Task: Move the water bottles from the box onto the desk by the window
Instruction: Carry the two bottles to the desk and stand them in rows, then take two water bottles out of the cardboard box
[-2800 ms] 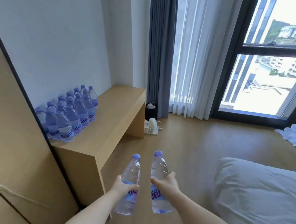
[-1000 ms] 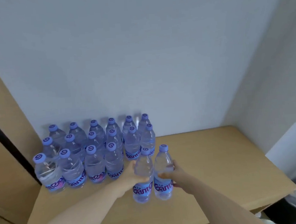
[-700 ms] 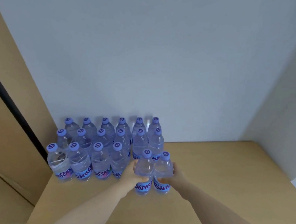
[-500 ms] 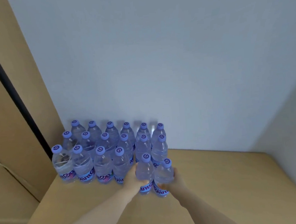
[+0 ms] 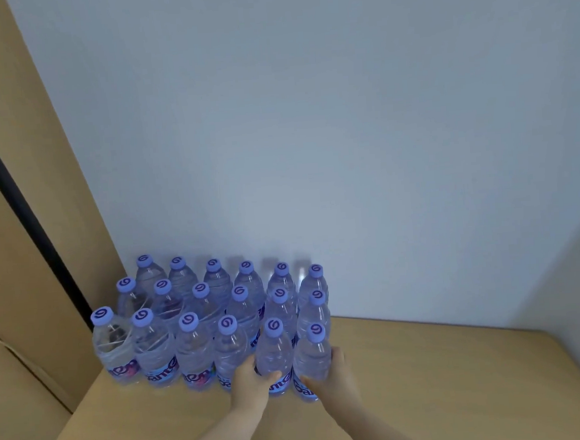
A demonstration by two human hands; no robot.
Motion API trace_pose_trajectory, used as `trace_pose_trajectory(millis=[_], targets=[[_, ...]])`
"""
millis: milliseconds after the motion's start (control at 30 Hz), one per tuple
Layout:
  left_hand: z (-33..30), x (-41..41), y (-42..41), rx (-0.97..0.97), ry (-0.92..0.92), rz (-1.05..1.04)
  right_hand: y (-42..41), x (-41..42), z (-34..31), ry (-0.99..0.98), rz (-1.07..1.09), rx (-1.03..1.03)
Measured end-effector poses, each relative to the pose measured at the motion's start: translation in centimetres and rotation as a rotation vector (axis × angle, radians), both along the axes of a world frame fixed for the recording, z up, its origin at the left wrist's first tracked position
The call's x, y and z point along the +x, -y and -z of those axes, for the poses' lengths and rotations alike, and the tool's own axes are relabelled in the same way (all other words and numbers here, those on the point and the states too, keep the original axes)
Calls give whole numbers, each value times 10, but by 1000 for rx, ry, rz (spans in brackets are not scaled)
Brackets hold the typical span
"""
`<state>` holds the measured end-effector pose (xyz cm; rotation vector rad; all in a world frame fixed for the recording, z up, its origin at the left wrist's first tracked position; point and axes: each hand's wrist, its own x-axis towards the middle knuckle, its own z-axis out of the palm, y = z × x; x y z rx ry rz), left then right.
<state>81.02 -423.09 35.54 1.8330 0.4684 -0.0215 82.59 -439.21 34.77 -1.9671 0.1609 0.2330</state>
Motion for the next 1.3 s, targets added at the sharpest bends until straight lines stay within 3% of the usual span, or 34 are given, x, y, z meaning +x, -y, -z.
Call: trace_pose_trajectory(millis=[467, 833, 1033, 1300], targets=[[5, -4, -6, -102, -120, 58, -2, 1, 3, 12, -22, -88], [-13, -5, -21, -61, -203, 195, -3, -1, -16, -191, -42, -273], [-9, -31, -52, 60, -226, 284, -28, -31, -25, -541, -274, -433], [-21, -93, -106, 241, -276, 199, -86, -57, -49, -448, -540, -511]])
